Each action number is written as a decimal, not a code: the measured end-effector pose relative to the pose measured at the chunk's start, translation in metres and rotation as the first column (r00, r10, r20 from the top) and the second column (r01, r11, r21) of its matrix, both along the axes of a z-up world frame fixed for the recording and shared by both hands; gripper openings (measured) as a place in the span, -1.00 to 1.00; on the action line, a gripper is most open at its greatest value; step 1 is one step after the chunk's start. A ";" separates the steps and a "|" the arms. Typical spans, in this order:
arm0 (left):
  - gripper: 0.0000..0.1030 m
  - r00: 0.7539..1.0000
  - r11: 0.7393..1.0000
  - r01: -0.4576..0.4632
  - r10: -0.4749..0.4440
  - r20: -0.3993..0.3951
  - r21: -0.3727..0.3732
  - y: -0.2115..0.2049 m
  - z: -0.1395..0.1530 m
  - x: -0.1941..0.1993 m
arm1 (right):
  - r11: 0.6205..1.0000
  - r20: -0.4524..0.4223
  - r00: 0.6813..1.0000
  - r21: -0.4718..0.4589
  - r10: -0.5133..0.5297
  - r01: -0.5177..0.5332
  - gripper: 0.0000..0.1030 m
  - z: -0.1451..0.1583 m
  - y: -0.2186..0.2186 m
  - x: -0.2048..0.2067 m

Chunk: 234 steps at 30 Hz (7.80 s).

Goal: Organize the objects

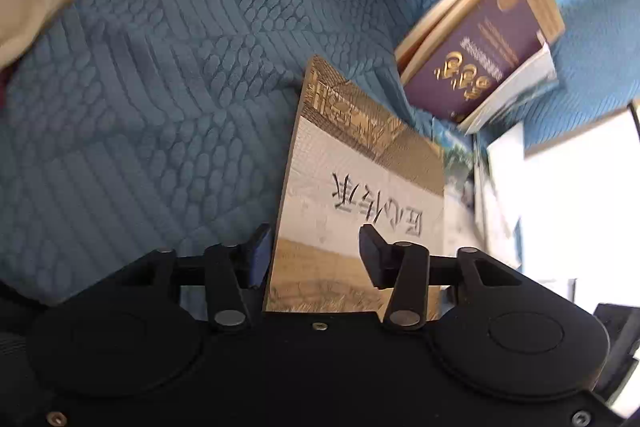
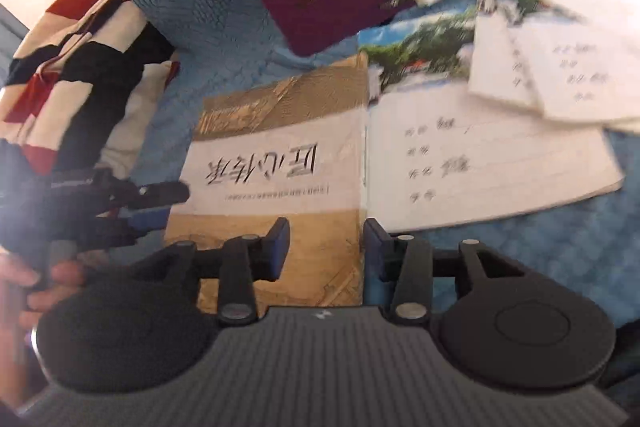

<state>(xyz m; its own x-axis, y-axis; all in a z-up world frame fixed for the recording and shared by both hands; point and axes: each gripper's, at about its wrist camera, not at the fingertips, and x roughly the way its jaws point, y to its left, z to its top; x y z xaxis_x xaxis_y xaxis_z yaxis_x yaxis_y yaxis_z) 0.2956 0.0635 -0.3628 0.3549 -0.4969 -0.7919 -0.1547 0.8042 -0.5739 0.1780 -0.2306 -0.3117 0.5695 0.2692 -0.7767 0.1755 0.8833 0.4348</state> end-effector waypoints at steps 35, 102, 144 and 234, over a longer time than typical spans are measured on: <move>-0.47 0.995 0.973 0.044 -0.062 0.075 0.227 -0.021 0.033 -0.025 | 0.989 0.100 0.993 -0.126 -0.061 0.074 -0.70 0.024 0.016 -0.004; 0.11 0.852 0.967 -0.047 -0.092 0.516 0.249 -0.063 0.222 -0.152 | 0.940 0.388 0.920 -0.293 -0.048 0.173 0.07 0.177 0.046 -0.130; 0.99 0.853 0.942 -0.098 -0.087 0.515 0.322 -0.080 0.144 -0.045 | 0.916 0.401 0.916 -0.357 -0.028 0.184 0.73 0.105 0.019 -0.048; -0.50 0.913 0.975 0.060 -0.139 0.382 0.212 -0.046 0.066 0.185 | 0.886 0.618 0.641 -0.385 0.455 -0.257 -0.64 0.097 -0.049 0.129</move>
